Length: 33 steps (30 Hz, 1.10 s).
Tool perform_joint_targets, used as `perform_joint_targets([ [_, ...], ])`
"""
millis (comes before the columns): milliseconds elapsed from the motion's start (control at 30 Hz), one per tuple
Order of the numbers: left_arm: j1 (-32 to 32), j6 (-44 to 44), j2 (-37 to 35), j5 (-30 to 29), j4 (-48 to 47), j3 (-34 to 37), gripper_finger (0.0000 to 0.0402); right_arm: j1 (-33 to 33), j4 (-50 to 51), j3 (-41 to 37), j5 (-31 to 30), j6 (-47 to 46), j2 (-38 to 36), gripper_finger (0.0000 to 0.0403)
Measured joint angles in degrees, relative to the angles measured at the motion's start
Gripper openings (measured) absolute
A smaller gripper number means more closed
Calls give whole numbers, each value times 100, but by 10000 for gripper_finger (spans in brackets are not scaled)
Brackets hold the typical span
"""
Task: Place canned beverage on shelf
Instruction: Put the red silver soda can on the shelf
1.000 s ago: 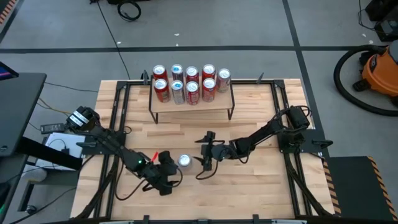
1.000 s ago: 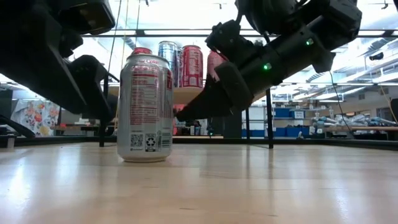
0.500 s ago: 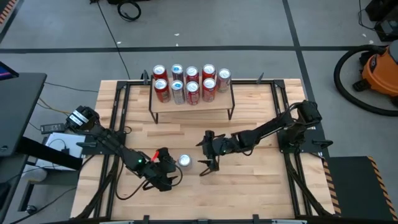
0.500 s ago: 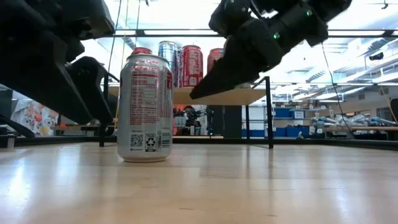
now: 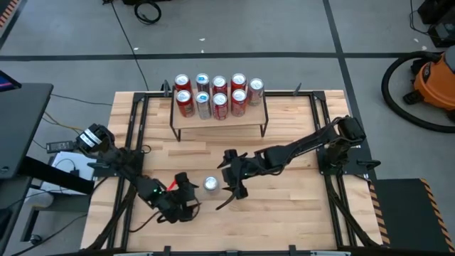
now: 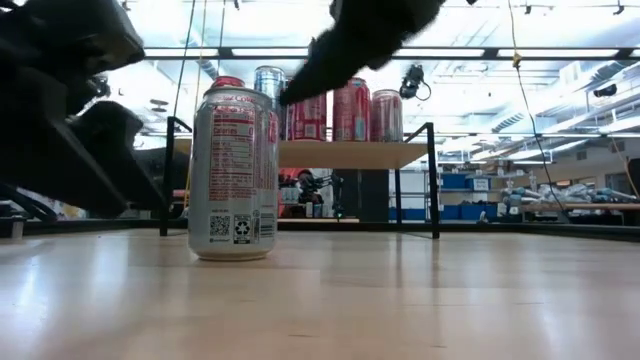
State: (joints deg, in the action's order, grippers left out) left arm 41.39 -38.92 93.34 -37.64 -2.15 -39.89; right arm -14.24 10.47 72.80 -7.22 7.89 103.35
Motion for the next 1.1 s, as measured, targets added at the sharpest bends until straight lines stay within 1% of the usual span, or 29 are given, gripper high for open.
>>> perform_joint_targets([
  [133,72,-81,0,-451,207,69,336,1,-32,243,180,-9,64,399],
  [267,-46,-44,0,-473,302,69,336,0,13,500,197,49,141,400],
  [400,-156,102,0,-453,522,60,336,-31,326,911,198,188,301,400],
  [467,-231,134,0,-445,577,69,336,-44,516,1039,287,260,396,400],
  [533,-290,190,0,-450,655,84,336,-43,430,1191,406,284,561,400],
  [600,-366,258,0,-448,721,105,336,-42,509,1243,445,312,679,400],
  [767,-468,490,4,-439,835,130,336,-31,204,1291,476,427,981,400],
  [867,-498,638,4,-419,920,125,336,10,168,1279,457,432,1031,400],
  [933,-499,647,4,-412,914,128,336,53,42,1301,457,403,1090,400],
  [1100,-501,615,4,-473,956,128,336,171,100,1278,568,253,1207,400],
])
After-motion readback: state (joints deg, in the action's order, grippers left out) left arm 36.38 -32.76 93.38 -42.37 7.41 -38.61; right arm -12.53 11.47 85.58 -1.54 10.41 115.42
